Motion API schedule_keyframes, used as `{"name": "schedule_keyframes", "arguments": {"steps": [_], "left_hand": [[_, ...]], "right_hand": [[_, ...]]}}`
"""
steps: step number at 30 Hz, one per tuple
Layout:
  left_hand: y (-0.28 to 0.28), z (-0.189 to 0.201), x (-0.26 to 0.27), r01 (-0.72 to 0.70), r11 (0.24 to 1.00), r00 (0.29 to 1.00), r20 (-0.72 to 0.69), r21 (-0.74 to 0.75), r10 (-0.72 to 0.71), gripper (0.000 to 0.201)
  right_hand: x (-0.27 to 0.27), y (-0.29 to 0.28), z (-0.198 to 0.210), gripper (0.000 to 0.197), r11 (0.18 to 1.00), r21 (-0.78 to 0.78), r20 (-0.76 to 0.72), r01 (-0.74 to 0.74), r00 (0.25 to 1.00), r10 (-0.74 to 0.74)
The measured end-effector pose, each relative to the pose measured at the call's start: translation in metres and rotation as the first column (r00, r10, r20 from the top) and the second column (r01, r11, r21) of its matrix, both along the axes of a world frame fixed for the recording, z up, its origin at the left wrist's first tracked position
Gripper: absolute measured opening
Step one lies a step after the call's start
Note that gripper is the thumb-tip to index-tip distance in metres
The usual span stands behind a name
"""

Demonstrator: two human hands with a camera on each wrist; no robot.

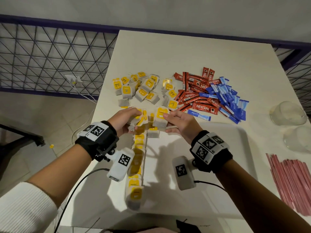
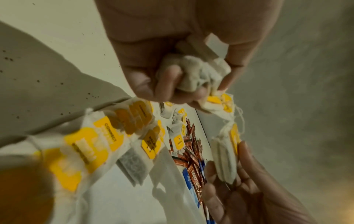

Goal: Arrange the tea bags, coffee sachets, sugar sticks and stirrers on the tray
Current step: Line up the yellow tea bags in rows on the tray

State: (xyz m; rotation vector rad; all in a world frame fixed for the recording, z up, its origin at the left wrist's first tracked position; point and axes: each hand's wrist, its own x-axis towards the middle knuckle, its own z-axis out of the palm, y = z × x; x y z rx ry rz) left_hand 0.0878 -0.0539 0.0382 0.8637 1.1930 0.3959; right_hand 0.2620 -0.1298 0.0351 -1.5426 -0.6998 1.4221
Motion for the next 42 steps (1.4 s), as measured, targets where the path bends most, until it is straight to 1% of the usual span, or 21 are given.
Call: {"name": "schedule_keyframes", "arguments": {"steps": [3,6,8,12,16,19,24,25,30,32,34,42], "left_hand": [[-0.002,0.001,-0.002,-0.030,0.999,0.995,-0.095,-0.012,0.029,0.029],[-0.009,0.000,-0.001,0.011,0.999,0.980,-0.197,0.044,-0.002,0.036],[-0.016,0.000,0.000,0.036,0.996,0.973,-0.230,0.080,-0.017,0.034],[-0.025,-0.003,-0.002,0.002,0.998,0.973,-0.230,0.068,0.014,0.036],[-0.026,-0.005,-0.009,-0.040,0.999,0.975,-0.216,0.021,0.044,0.039],[-0.025,-0.006,-0.015,-0.050,0.999,0.976,-0.213,0.014,0.051,0.039],[-0.022,-0.006,-0.023,-0.036,0.999,0.978,-0.207,0.004,0.036,0.038],[-0.021,-0.006,-0.024,-0.031,1.000,0.979,-0.201,-0.003,0.030,0.037],[-0.015,-0.006,-0.030,-0.007,1.000,0.982,-0.187,-0.026,0.002,0.036],[-0.012,-0.006,-0.033,0.000,0.999,0.983,-0.181,-0.034,-0.006,0.035],[-0.009,-0.006,-0.035,0.011,0.999,0.984,-0.179,-0.037,-0.018,0.035],[-0.001,-0.006,-0.041,0.083,0.995,0.982,-0.165,-0.048,-0.090,0.036]], "right_hand": [[0.004,-0.002,0.000,0.013,0.999,-0.021,0.016,-0.032,0.999,0.032],[0.005,-0.002,-0.002,0.014,0.998,-0.059,0.008,-0.032,0.999,0.032],[0.004,-0.002,-0.005,0.014,0.996,-0.086,0.025,-0.039,0.999,0.041],[0.000,-0.006,-0.016,0.014,0.978,-0.177,0.077,-0.110,0.989,0.125],[-0.007,-0.013,-0.025,0.015,0.947,-0.281,0.020,-0.155,0.986,0.168],[-0.013,-0.015,-0.031,0.011,0.938,-0.306,0.023,-0.161,0.984,0.176],[-0.020,-0.009,-0.039,0.012,0.936,-0.316,0.118,-0.154,0.973,0.200],[-0.021,-0.007,-0.040,0.012,0.937,-0.317,0.127,-0.149,0.972,0.197],[-0.024,-0.001,-0.049,0.030,0.941,-0.327,0.169,-0.082,0.975,0.144],[-0.024,0.001,-0.052,0.026,0.945,-0.323,0.187,-0.043,0.976,0.109],[-0.025,0.002,-0.053,0.016,0.941,-0.336,0.201,-0.031,0.974,0.104],[-0.031,0.004,-0.053,0.019,0.945,-0.327,0.238,0.023,0.970,0.058]]}}
